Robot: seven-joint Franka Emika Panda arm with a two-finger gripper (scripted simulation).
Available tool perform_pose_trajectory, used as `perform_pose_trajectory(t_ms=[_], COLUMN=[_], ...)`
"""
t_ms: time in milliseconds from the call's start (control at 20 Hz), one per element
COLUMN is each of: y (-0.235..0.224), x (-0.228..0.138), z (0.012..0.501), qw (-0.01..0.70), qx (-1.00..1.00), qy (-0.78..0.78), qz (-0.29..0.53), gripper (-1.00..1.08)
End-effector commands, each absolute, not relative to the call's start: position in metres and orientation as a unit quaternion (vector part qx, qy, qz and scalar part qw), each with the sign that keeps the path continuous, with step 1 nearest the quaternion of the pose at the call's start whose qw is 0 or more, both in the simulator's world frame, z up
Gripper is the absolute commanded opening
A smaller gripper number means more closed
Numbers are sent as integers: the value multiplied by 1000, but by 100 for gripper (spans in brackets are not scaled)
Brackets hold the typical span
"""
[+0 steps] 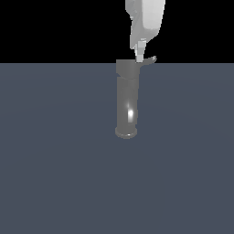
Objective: Turn on the faucet by rotating a designated handle.
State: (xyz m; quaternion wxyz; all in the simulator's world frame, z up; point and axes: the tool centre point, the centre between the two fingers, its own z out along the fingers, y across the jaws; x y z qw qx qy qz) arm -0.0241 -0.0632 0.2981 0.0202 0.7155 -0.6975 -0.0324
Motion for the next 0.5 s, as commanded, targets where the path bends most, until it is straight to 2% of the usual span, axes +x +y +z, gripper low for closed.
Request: perform_pose_trajectory(t_ms=[0,450], y=[-87,-114], x=[10,31], z=[297,298], qw=[0,0], qx=[704,693], qy=[-710,-721], qz=[-6,-2], gripper=[-100,-100])
